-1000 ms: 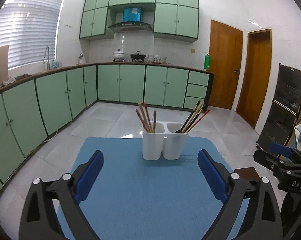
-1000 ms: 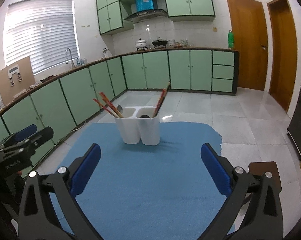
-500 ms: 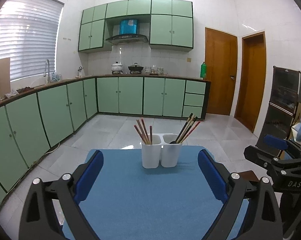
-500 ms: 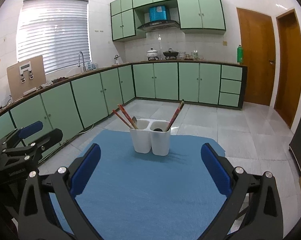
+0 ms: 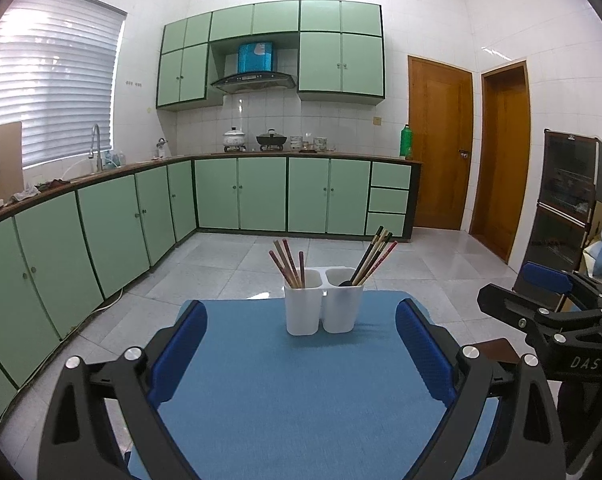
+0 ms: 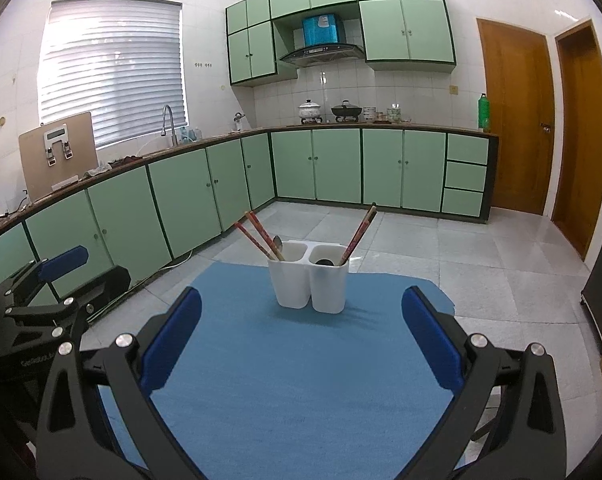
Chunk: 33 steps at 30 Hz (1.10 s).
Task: Organize utensils
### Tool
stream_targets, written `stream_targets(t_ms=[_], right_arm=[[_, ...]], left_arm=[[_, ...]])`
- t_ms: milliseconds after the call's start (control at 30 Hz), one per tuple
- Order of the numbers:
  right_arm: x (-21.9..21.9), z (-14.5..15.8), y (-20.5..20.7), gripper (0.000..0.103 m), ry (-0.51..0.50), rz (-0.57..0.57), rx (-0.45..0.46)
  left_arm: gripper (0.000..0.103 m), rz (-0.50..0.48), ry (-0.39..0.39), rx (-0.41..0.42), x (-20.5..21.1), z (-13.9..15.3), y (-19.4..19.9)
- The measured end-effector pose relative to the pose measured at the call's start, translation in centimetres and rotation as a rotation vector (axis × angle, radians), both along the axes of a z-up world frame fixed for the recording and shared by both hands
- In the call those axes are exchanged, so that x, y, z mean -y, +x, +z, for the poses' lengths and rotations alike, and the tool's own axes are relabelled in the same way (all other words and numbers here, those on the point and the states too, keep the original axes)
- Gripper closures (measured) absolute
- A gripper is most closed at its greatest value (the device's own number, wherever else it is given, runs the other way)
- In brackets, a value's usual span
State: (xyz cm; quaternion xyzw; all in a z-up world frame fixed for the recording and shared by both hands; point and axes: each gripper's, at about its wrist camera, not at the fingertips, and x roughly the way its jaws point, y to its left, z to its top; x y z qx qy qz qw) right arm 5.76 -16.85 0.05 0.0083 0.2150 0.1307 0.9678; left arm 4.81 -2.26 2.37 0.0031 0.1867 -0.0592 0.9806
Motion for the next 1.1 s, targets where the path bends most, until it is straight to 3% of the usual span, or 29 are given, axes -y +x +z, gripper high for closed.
stream_targets(t_ms=[1100], right_arm=[[-0.4, 0.45, -0.26, 0.006, -0.002, 0.007, 0.019]], left_arm=[[0.01, 0.003, -0.008, 0.015, -0.3, 0.08, -0.26]])
